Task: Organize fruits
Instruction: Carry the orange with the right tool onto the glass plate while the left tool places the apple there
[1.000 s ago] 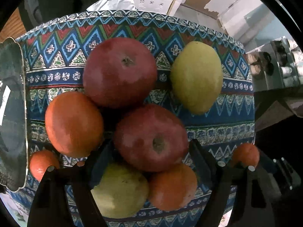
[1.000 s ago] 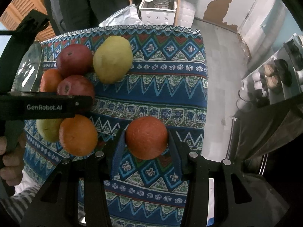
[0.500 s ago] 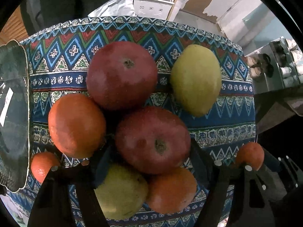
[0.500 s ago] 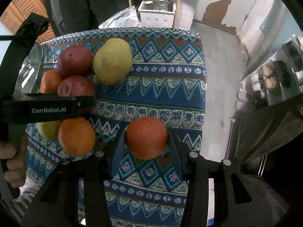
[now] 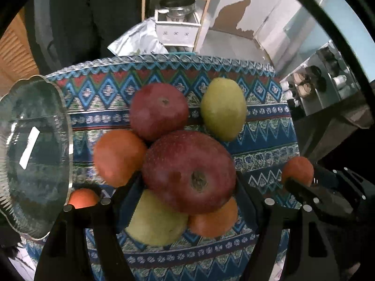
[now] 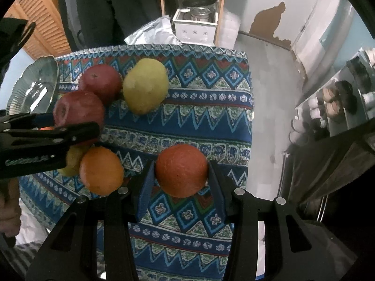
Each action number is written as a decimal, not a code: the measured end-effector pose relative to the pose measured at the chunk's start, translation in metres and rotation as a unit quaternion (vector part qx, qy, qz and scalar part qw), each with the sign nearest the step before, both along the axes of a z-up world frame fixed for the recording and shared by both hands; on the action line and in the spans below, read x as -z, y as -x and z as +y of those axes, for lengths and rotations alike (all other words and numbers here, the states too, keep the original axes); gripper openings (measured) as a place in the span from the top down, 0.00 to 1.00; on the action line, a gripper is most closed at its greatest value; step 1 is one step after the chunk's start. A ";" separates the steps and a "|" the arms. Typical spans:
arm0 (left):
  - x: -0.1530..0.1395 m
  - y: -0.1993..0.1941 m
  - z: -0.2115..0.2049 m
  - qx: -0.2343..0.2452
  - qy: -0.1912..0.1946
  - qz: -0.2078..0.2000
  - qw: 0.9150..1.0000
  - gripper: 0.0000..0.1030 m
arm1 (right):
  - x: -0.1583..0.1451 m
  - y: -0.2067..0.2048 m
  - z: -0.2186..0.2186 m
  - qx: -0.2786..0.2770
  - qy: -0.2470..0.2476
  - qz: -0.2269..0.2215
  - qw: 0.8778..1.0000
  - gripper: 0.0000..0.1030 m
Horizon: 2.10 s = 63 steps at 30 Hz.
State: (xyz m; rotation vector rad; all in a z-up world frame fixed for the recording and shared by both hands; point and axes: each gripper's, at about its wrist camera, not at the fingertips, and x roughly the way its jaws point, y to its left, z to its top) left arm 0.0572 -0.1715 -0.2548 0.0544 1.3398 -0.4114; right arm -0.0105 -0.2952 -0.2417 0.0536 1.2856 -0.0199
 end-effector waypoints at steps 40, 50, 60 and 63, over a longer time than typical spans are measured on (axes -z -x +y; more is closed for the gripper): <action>-0.035 -0.002 0.230 -0.162 -0.024 -0.038 0.986 0.25 | -0.030 -0.085 0.200 -0.175 -0.074 -0.044 0.981 0.57; -0.003 -0.009 0.246 -0.162 -0.036 -0.011 0.986 0.25 | 0.002 -0.112 0.245 -0.211 -0.111 -0.002 0.971 0.57; 0.022 -0.014 0.251 -0.159 -0.029 0.026 0.986 0.25 | 0.028 -0.123 0.261 -0.221 -0.116 0.041 0.968 0.57; 0.028 -0.015 0.249 -0.153 -0.035 0.036 0.987 0.25 | 0.034 -0.123 0.262 -0.214 -0.118 0.052 0.968 0.56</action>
